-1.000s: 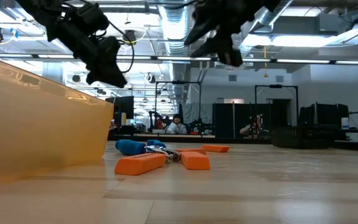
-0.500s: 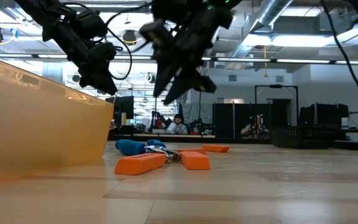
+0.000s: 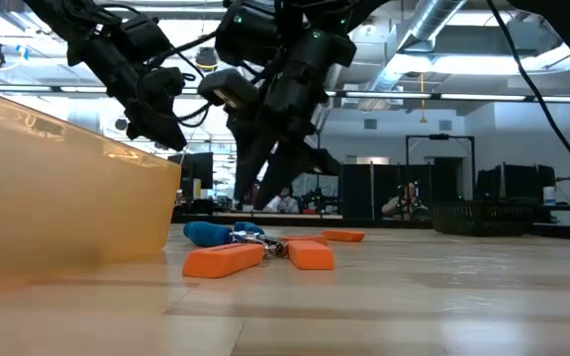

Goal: Pick & Place School Supplies
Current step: Put the blue hole puncher into the top black bin

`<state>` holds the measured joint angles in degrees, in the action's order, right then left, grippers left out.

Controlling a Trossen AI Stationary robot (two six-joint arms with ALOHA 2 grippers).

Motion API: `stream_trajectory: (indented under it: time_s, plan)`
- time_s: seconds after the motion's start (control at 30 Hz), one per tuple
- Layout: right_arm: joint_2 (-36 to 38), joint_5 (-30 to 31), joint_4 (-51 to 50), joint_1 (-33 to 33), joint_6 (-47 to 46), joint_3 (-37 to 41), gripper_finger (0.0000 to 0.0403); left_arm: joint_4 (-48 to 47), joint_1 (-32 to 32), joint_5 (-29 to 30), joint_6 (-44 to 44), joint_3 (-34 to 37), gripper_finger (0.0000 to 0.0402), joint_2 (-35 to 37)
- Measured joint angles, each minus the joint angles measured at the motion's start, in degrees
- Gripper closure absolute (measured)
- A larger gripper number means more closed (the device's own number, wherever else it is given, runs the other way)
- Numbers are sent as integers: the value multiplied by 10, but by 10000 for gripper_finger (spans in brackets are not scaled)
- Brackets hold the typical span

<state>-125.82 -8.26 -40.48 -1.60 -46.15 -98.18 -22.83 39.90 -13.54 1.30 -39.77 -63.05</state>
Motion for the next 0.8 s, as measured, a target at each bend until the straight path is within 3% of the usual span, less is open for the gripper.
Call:
stream_trajectory:
  time_s: [0.8]
  plan:
    - [-39,1,32,-3,-7,2,289,-4,0,-3,0,2,310,0]
